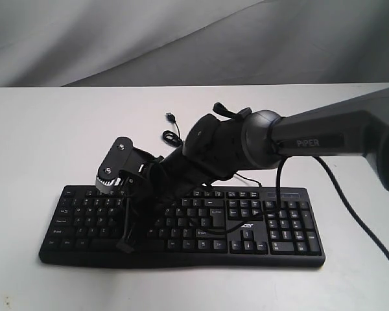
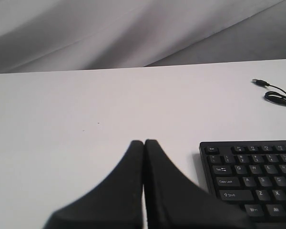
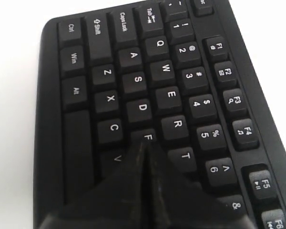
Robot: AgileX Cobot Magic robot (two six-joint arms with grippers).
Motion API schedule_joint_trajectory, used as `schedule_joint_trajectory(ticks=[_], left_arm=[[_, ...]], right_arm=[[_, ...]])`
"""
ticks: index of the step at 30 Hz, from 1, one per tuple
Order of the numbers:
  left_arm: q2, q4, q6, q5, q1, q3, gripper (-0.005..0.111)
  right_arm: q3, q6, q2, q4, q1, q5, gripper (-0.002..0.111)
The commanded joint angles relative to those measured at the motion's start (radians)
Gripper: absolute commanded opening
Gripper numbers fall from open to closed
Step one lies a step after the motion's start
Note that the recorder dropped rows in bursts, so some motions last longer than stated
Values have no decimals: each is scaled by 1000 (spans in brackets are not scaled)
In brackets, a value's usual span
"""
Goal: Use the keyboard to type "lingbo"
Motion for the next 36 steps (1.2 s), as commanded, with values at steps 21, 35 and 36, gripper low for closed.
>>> schedule_joint_trajectory(ticks=[21,35,36], left_arm=[[7,-4,-2,-6,1,5,1],[7,-4,-2,-6,1,5,1],[7,-4,-2,-6,1,5,1]], right_arm=[[-4,49,-57,-43,1,46,0],[36,56,-50,-55,1,52,0],[36,56,-48,-58,1,52,0]])
